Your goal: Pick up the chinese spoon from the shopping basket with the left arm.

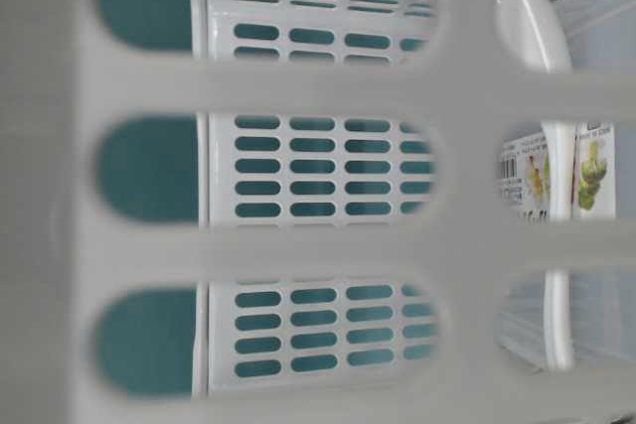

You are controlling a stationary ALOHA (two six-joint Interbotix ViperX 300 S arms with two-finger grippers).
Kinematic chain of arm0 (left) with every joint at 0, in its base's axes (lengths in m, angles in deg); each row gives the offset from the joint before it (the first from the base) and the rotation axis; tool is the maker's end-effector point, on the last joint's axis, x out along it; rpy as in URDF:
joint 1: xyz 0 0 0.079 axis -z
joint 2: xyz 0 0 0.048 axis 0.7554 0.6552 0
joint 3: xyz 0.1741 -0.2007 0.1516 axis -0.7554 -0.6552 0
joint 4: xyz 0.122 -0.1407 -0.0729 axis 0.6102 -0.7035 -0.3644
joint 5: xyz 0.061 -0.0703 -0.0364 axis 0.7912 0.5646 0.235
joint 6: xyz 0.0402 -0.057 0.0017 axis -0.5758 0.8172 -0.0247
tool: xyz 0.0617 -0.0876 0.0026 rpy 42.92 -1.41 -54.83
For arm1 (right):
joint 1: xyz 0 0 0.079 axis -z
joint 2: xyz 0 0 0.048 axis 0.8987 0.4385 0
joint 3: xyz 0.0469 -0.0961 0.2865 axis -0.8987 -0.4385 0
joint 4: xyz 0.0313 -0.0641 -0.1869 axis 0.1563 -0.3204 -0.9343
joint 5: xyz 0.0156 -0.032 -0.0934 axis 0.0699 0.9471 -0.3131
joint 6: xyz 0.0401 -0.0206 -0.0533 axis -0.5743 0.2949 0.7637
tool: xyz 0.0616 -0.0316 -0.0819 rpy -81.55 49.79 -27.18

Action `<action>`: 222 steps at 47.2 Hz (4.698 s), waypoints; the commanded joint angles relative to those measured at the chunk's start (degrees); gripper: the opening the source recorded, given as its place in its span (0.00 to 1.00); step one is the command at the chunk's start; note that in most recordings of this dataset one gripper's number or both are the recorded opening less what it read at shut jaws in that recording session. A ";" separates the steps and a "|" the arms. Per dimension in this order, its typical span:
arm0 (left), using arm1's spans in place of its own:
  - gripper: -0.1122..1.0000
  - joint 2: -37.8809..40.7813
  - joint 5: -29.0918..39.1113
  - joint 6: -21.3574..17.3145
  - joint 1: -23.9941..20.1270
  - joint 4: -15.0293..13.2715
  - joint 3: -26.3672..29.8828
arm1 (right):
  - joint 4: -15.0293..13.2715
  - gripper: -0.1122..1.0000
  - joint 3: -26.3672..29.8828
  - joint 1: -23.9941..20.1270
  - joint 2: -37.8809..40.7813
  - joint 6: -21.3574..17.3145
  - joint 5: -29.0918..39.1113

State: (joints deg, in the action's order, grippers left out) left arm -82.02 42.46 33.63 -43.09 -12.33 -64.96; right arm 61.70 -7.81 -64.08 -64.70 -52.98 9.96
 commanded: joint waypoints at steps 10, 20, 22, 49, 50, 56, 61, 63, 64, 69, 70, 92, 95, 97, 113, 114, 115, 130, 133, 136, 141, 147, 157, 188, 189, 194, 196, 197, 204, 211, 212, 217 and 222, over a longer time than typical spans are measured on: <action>0.10 17.05 14.33 0.53 1.14 0.26 17.23 | 0.26 0.10 0.62 -0.09 0.26 -0.18 0.79; 0.10 26.81 21.01 0.18 2.90 0.26 24.70 | 0.35 0.22 0.62 -0.09 0.00 -0.18 1.05; 0.10 28.21 21.45 0.18 3.25 0.26 25.40 | 0.26 0.29 0.62 -0.09 -0.09 -0.18 0.97; 0.90 41.92 26.10 5.98 4.13 0.18 29.97 | 0.26 0.70 0.62 -0.09 -0.53 -0.09 0.88; 0.89 42.28 26.10 6.15 4.13 0.18 29.97 | 0.26 0.70 0.62 -0.09 -0.53 -0.09 0.88; 0.88 43.59 26.10 6.24 4.39 0.26 29.44 | 0.26 0.70 0.62 -0.09 -0.53 -0.09 0.88; 0.87 44.21 26.10 6.50 4.39 0.26 29.09 | 0.26 0.70 0.62 -0.09 -0.53 -0.09 0.88; 0.87 44.38 26.02 6.50 4.39 0.26 29.09 | 0.35 0.70 0.62 -0.09 -0.53 -0.09 0.97; 0.87 44.47 26.02 6.50 4.31 0.26 29.09 | 0.35 0.70 0.62 -0.09 -0.53 -0.09 0.88; 0.81 44.47 25.05 6.50 4.22 0.26 28.83 | 0.35 0.70 0.62 -0.09 -0.53 -0.09 1.05; 0.78 44.47 24.79 6.50 4.22 0.26 28.74 | 0.26 0.70 0.62 -0.09 -0.53 -0.09 1.05; 0.20 42.28 24.17 6.33 3.34 0.26 28.92 | 0.26 0.70 0.62 -0.09 -0.53 -0.09 1.14; 0.20 41.04 25.40 6.33 3.34 0.26 30.32 | 0.26 0.70 0.53 -0.09 -0.53 -0.09 1.14; 0.20 40.25 26.63 6.42 3.34 0.26 31.38 | 0.26 0.70 0.62 -0.09 -0.53 -0.09 1.14; 0.20 35.68 42.36 6.77 3.43 0.26 44.47 | 0.26 0.70 0.62 -0.09 -0.53 -0.18 1.14; 0.20 35.42 43.24 6.77 3.43 0.18 45.26 | 0.35 0.70 0.62 -0.09 -0.53 -0.18 1.14; 0.20 35.33 44.03 6.77 3.43 0.26 46.05 | 0.35 0.70 0.62 -0.09 -0.62 -0.18 1.05; 0.20 34.80 49.75 7.03 3.34 0.26 51.24 | 0.35 0.70 0.62 -0.09 -0.88 -0.18 1.14; 0.20 34.89 49.75 7.47 3.34 0.26 51.68 | 0.35 0.70 0.62 -0.09 -0.88 -0.18 1.14; 0.20 34.89 49.75 8.26 3.08 0.26 51.77 | 0.26 0.70 0.62 -0.09 -0.88 -0.18 1.14; 0.20 34.89 49.75 9.84 2.81 0.26 51.77 | 0.35 0.70 0.62 -0.09 -0.88 -0.18 1.14; 0.20 34.89 49.66 11.25 2.72 0.18 51.77 | 0.26 0.70 0.62 -0.09 -0.88 -0.18 1.14; 0.20 34.98 49.66 11.43 2.55 0.26 51.77 | 0.35 0.70 0.53 -0.09 -0.88 -0.18 1.14; 0.20 35.16 49.75 11.60 2.55 0.18 51.06 | 0.26 0.70 0.53 -0.09 -0.88 -0.09 1.14; 0.20 35.16 49.75 11.60 2.55 0.26 51.06 | 0.26 0.70 0.53 -0.09 -0.88 -0.09 1.14; 0.20 35.24 49.75 11.60 2.55 0.26 51.06 | 0.35 0.70 0.53 -0.09 -0.88 -0.09 1.05; 0.20 35.24 49.75 11.60 2.64 0.26 51.06 | 0.26 0.70 0.53 -0.09 -0.88 -0.09 1.14; 0.20 35.24 49.75 11.60 2.64 0.26 51.06 | 0.35 0.70 0.53 -0.09 -0.88 -0.09 1.14; 0.20 35.24 49.75 11.60 2.64 0.26 50.98 | 0.26 0.70 0.53 -0.09 -0.88 -0.09 1.14; 0.20 35.33 49.75 11.60 2.64 0.18 50.63 | 0.26 0.70 0.53 -0.09 -0.88 -0.09 1.14; 0.20 35.24 49.75 11.60 2.64 0.18 50.54 | 0.35 0.70 0.53 -0.09 -0.88 -0.09 1.14; 0.20 35.24 49.75 11.60 2.64 0.26 50.54 | 0.26 0.70 0.44 -0.09 -0.97 -0.09 1.23; 0.20 35.24 49.75 11.60 2.64 0.26 50.54 | 0.35 0.70 0.44 -0.09 -1.05 -0.09 1.32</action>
